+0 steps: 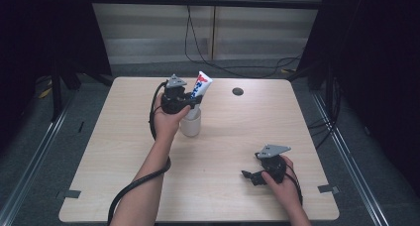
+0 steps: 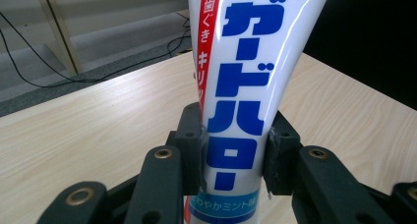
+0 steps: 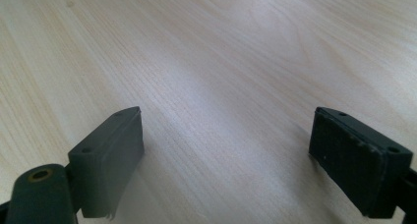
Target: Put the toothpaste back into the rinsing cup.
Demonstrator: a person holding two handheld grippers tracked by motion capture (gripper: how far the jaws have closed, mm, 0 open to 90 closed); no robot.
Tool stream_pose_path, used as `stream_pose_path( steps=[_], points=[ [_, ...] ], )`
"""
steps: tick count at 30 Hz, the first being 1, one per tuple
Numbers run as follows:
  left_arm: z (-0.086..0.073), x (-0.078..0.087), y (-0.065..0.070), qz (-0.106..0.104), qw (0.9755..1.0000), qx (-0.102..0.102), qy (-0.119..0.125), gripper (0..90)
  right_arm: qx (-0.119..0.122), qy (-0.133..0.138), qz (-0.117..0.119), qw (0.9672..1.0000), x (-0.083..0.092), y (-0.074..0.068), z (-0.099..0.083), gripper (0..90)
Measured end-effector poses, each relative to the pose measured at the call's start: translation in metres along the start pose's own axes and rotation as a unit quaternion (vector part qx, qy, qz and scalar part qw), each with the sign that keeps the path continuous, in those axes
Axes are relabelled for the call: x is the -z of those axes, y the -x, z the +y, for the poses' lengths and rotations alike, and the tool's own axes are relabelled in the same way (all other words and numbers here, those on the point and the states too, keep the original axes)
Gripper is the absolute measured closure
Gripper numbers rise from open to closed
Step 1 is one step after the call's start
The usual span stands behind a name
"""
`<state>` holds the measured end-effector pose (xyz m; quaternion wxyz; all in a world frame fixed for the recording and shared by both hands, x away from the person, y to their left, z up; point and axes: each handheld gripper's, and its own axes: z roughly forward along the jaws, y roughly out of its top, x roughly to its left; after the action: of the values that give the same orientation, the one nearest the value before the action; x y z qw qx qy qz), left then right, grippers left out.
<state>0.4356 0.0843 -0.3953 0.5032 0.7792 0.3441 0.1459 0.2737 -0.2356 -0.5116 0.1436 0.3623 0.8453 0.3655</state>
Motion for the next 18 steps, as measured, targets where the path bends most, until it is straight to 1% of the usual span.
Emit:
stream_pose_path(
  steps=[7, 10, 12, 14, 15, 16, 18],
  points=[
    [-0.006, -0.003, -0.002, 0.001, 1.0, 0.006, -0.003, 66.5, 0.0, 0.0, 0.0, 1.0, 0.0, 0.0, 0.0, 12.7],
    [-0.009, -0.004, -0.003, 0.006, 0.9999, 0.008, -0.008, 66.4, 0.0, 0.0, 0.0, 1.0, 0.0, 0.0, 0.0, 12.8],
    [-0.011, -0.004, -0.004, 0.006, 0.9999, 0.005, -0.009, 66.3, 0.0, 0.0, 0.0, 1.0, 0.0, 0.0, 0.0, 12.8],
    [-0.014, -0.004, -0.006, 0.007, 0.9999, 0.01, -0.009, 66.3, 0.001, 0.0, 0.0, 1.0, 0.0, 0.0, 0.0, 12.8],
    [-0.015, -0.004, -0.006, 0.005, 0.9999, 0.01, -0.009, 66.2, 0.001, 0.0, 0.0, 1.0, 0.0, 0.0, 0.0, 12.8],
    [-0.016, -0.004, -0.007, 0.003, 0.9998, 0.015, -0.009, 66.2, 0.001, 0.0, 0.0, 1.0, 0.0, 0.0, 0.0, 12.8],
    [-0.018, -0.005, -0.008, 0.005, 0.9998, 0.017, -0.008, 66.2, 0.001, 0.0, 0.0, 1.0, 0.0, 0.0, 0.0, 12.8]
  ],
)
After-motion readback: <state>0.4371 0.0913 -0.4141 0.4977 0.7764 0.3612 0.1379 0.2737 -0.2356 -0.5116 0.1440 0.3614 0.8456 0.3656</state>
